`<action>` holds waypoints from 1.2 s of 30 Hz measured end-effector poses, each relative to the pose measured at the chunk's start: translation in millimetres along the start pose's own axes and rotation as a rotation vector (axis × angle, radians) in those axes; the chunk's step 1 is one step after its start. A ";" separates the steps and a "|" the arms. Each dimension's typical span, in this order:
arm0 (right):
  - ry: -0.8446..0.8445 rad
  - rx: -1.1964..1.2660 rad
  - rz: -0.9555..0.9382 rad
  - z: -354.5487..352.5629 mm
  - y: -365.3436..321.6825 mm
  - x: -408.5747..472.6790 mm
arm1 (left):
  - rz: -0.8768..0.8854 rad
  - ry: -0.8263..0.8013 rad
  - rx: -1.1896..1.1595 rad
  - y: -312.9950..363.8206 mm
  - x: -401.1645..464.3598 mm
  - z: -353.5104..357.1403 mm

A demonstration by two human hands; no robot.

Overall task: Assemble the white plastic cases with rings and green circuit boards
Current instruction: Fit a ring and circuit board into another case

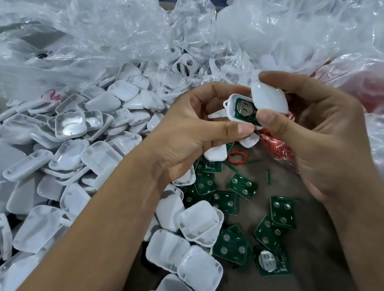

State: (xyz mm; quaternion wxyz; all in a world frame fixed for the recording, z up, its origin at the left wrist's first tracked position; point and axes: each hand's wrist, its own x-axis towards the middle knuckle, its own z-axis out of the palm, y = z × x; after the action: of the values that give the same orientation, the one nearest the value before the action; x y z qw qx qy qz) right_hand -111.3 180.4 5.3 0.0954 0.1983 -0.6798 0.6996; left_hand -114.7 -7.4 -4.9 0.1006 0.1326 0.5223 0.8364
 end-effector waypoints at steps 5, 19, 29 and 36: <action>-0.016 0.062 0.006 -1.6 -1.6 1.0 | -0.009 0.010 0.010 0.8 -1.1 2.6; 0.147 0.331 0.164 -3.7 5.5 5.6 | 0.007 0.117 -0.055 1.8 0.6 3.6; 0.093 0.087 0.128 -4.5 7.8 2.8 | 0.028 0.162 0.151 -0.7 1.8 -0.1; -0.044 0.144 0.199 -5.5 2.7 1.8 | 0.031 0.118 0.246 -2.0 0.6 -0.4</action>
State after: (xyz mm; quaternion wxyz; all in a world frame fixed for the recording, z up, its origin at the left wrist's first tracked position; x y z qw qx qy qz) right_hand -114.8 185.5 3.6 -0.0040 0.1515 -0.6459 0.7482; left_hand -115.3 -6.7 -6.8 0.0398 0.1026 0.6237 0.7739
